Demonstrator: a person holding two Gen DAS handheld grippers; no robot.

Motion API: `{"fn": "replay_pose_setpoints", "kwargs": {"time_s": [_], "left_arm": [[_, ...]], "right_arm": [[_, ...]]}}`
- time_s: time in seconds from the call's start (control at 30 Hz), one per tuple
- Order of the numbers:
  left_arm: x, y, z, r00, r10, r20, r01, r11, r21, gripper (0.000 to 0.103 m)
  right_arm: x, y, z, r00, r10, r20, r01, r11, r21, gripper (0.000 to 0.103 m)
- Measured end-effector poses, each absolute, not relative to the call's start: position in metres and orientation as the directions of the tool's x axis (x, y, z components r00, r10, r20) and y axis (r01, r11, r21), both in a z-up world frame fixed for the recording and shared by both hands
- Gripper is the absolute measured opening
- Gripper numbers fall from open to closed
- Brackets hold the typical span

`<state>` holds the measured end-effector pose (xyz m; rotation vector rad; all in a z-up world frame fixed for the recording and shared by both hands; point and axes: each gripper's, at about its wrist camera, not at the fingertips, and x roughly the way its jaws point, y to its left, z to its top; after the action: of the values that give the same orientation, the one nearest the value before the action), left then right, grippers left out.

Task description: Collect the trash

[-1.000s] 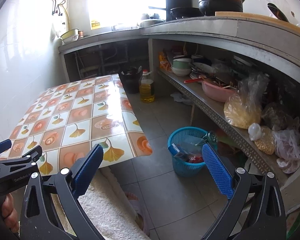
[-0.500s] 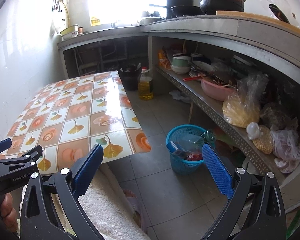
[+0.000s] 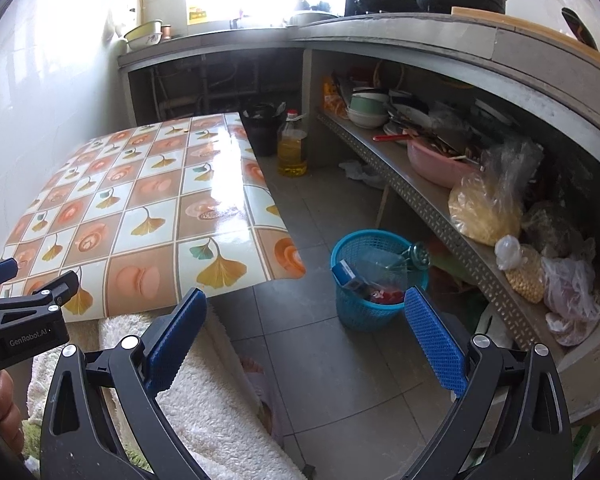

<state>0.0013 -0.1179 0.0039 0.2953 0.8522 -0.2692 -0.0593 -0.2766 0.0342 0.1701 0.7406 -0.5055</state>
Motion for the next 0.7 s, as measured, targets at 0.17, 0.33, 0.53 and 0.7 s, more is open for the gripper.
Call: {"fn": "replay_pose_setpoints", "kwargs": {"time_s": [0.17, 0.33, 0.53, 0.7], "left_arm": [[0.002, -0.110, 0.006, 0.640, -0.093, -0.763, 0.316, 0.937, 0.150, 0.097], [0.003, -0.099, 0.007, 0.657, -0.041, -0.753, 0.265, 0.947, 0.180, 0.097], [0.005, -0.088, 0.005, 0.652, -0.009, -0.758, 0.230, 0.955, 0.187, 0.097], [0.007, -0.083, 0.004, 0.645, 0.000, -0.764, 0.218, 0.958, 0.184, 0.097]], "right_arm": [[-0.054, -0.273, 0.032, 0.627, -0.357, -0.692, 0.472, 0.881, -0.027, 0.095], [-0.050, -0.269, 0.031, 0.630, -0.346, -0.695, 0.457, 0.889, -0.028, 0.095], [-0.048, -0.267, 0.031, 0.631, -0.347, -0.694, 0.456, 0.890, -0.030, 0.095], [-0.047, -0.267, 0.031, 0.630, -0.345, -0.696, 0.456, 0.890, -0.029, 0.095]]}}
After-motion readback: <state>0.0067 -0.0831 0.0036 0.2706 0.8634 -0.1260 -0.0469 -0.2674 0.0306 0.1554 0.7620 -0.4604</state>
